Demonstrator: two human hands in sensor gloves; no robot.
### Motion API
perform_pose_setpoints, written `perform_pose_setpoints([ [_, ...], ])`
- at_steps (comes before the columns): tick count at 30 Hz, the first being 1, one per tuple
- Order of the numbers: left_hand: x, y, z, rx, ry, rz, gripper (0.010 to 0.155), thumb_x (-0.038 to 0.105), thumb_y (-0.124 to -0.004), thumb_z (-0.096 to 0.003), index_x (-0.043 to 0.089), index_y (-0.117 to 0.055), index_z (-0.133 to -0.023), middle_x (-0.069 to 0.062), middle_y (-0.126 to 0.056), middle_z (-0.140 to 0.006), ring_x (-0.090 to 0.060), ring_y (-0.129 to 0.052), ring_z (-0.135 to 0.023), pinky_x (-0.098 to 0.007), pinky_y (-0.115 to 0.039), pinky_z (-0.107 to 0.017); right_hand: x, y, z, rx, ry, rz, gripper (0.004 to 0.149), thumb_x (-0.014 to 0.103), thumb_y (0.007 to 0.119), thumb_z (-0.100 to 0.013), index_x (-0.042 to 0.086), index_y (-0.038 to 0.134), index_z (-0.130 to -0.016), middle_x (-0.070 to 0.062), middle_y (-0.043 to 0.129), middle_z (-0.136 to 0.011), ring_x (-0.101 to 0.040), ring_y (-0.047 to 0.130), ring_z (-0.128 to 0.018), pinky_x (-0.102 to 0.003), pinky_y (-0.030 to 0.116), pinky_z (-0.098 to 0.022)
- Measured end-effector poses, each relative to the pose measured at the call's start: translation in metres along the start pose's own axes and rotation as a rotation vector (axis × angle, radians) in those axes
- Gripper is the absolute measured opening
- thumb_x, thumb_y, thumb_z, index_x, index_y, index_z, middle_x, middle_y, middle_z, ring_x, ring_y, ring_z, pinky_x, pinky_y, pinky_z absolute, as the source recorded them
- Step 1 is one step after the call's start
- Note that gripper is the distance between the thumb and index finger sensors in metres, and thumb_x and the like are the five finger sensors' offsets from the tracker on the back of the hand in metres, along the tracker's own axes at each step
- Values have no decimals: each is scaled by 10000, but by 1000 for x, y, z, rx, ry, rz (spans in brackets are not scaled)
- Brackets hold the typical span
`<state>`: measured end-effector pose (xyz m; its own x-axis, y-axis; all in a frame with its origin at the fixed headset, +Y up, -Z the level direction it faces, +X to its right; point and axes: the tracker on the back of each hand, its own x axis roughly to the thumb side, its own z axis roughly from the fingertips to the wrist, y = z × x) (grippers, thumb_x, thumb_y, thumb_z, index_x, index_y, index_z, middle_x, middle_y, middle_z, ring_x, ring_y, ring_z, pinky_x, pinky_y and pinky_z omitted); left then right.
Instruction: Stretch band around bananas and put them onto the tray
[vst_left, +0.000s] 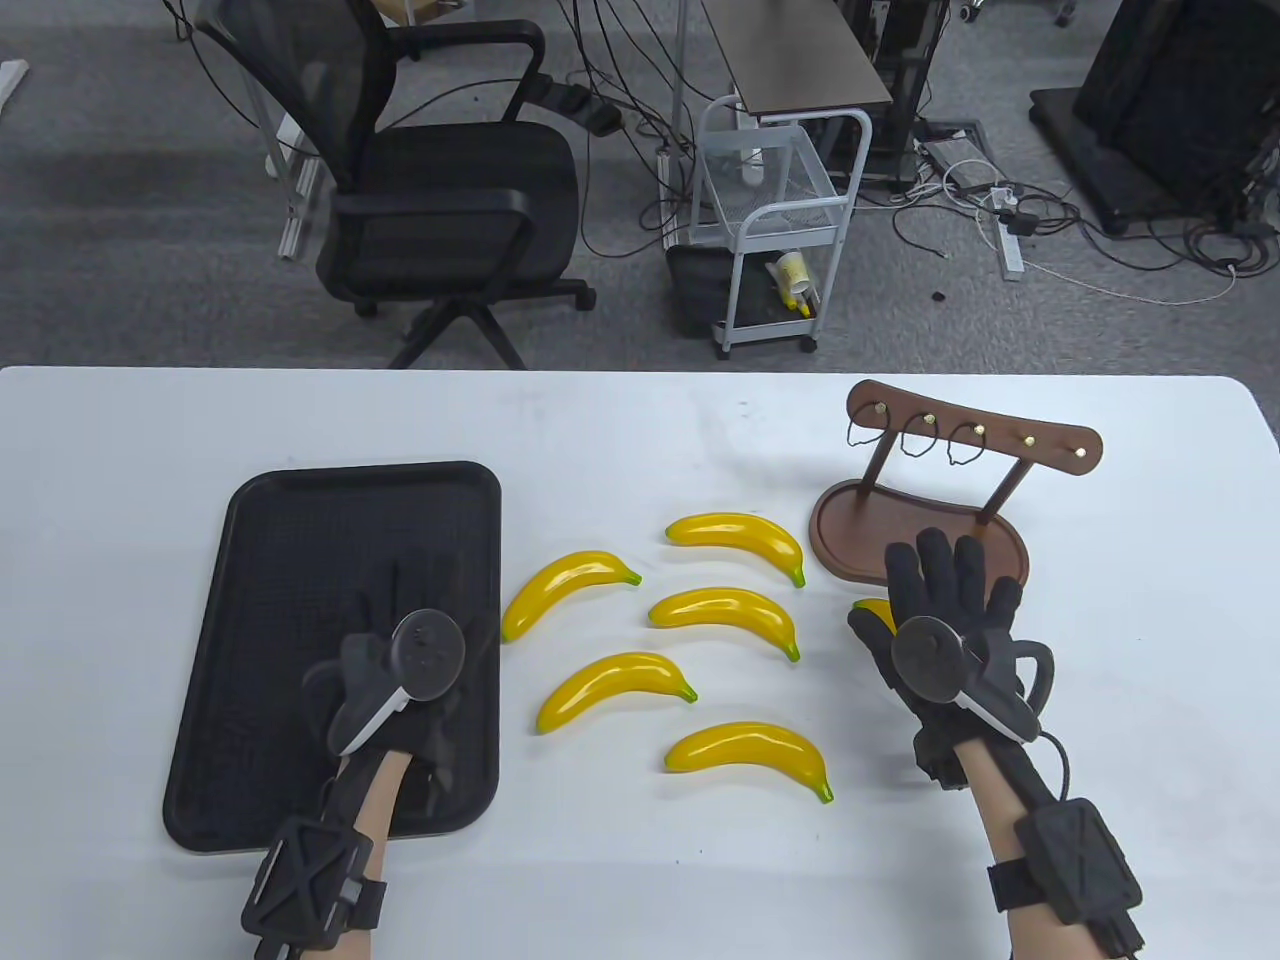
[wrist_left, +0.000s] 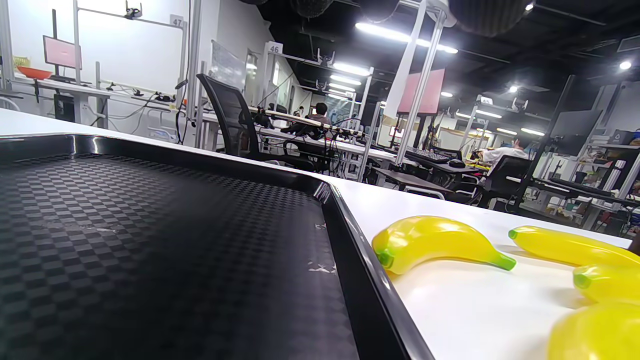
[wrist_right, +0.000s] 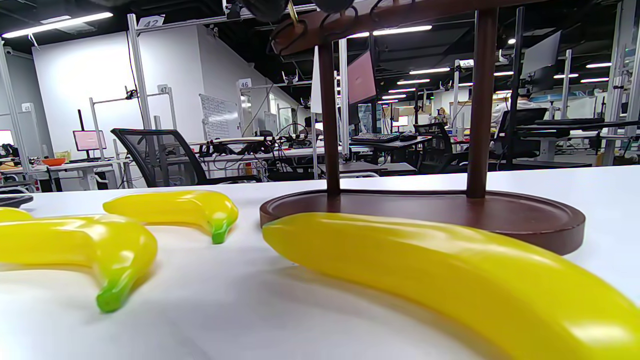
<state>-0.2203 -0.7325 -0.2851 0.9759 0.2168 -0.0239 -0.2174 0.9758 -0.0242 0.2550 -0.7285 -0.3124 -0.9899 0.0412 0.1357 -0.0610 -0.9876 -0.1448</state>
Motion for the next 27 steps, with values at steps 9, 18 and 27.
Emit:
perform_pose_setpoints([
  [9, 1, -1, -1, -25, -16, 36, 686, 572, -516, -608, 305, -262, -1187, -99, -183, -1303, -470, -204, -1191, -707, -270, -779, -5, -2, -3, -10, 23, -25, 789, 613, 437, -583, 135, 263, -1187, -248, 238, -1227, -562, 192, -1080, -802, 341, -641],
  [18, 9, -1, -6, -44, -51, 29, 687, 577, -514, -608, 309, -264, -1189, -92, -196, -1306, -467, -214, -1195, -706, -277, -783, -13, -8, -8, -55, 72, -63, 782, 598, 504, -586, 124, 307, -1176, -239, 312, -1217, -555, 301, -1082, -769, 416, -656],
  [27, 23, 8, -16, -65, -113, 141, 680, 584, -511, -612, 313, -280, -1192, -83, -213, -1312, -460, -253, -1203, -700, -304, -792, -41, -18, -18, -107, 198, -216, 767, 563, 600, -578, 104, 385, -1154, -223, 420, -1189, -533, 476, -1049, -691, 544, -661],
])
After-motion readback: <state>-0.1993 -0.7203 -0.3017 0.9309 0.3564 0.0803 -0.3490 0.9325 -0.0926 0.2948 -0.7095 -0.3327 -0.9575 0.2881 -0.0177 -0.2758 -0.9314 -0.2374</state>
